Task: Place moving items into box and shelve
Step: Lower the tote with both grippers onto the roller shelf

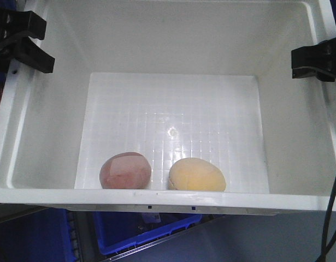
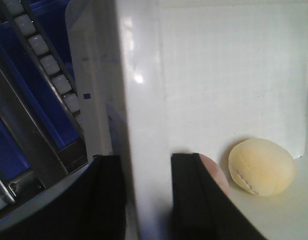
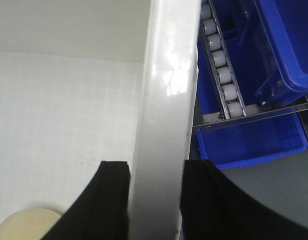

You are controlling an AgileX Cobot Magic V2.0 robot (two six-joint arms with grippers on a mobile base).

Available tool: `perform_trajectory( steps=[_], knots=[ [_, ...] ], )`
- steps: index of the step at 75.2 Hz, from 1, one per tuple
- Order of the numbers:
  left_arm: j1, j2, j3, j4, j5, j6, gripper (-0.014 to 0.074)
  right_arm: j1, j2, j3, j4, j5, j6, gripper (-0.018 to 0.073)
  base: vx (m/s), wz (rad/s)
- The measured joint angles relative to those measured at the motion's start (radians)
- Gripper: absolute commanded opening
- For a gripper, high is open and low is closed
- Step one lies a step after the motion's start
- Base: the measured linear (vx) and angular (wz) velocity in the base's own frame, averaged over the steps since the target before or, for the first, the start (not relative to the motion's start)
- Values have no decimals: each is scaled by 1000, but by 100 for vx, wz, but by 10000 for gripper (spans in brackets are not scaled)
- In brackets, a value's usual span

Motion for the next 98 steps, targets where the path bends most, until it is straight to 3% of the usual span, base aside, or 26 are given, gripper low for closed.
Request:
perform_trajectory(
  steps=[46, 85, 98],
  knots=[
    [6, 7, 118, -38, -7, -12, 8, -5, 64, 0, -16, -12, -8, -4, 0, 0],
    [8, 21, 120, 22, -122, -14, 27, -5, 183, 0, -17, -206, -70, -4, 0, 0],
    [8, 74, 120, 24, -123, -14, 34, -12, 224, 0, -15, -274, -140, -4, 0, 0]
  ],
)
